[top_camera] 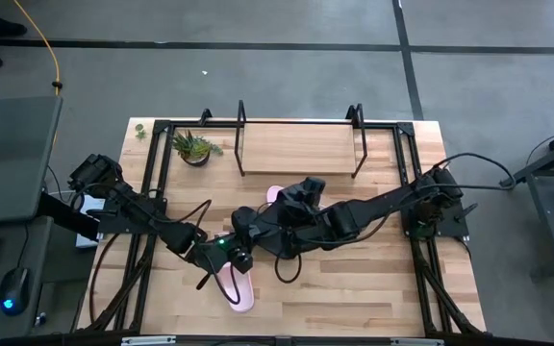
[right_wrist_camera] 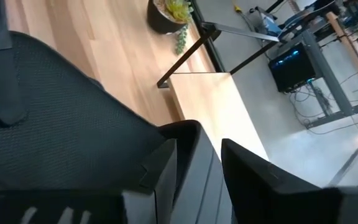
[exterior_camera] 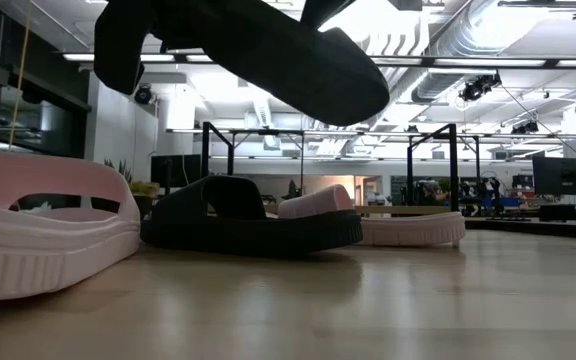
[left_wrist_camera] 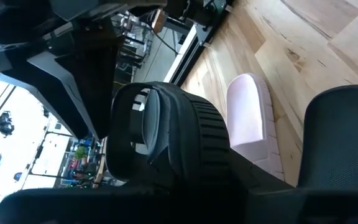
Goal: Pick and place slides into the shelf
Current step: Put the bottom black slide on the shelf
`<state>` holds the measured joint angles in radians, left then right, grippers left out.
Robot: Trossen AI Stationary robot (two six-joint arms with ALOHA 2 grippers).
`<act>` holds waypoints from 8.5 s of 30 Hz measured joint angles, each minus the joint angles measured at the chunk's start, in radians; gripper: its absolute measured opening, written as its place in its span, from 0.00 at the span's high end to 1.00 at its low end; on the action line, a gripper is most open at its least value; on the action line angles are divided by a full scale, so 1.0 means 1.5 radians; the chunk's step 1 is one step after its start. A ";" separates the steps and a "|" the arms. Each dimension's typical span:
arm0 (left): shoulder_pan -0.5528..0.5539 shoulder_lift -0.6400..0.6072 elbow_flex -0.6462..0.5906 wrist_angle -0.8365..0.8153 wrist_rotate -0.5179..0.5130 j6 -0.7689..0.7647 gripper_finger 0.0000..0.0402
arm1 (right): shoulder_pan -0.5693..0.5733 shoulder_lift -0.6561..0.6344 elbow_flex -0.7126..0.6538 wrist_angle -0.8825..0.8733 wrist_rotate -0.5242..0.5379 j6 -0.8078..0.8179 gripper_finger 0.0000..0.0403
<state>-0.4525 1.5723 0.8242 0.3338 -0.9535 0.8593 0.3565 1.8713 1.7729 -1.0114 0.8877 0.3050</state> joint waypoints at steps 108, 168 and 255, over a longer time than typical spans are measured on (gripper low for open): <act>-0.031 -0.006 0.001 0.085 -0.061 -0.036 0.48 | -0.130 0.025 0.089 -0.264 -0.144 0.050 1.00; 0.167 -0.313 -0.001 -0.345 0.316 -0.582 0.64 | -0.342 -0.473 -0.605 0.464 -0.338 -0.507 1.00; 0.167 -0.313 -0.001 -0.344 0.284 -0.560 0.68 | -0.782 -0.332 -0.603 0.483 -0.580 -0.750 0.89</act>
<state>-0.2024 1.1034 0.8234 -0.1818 -0.5282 0.0196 -0.8158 1.3735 0.8684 -0.2871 0.0170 -0.8202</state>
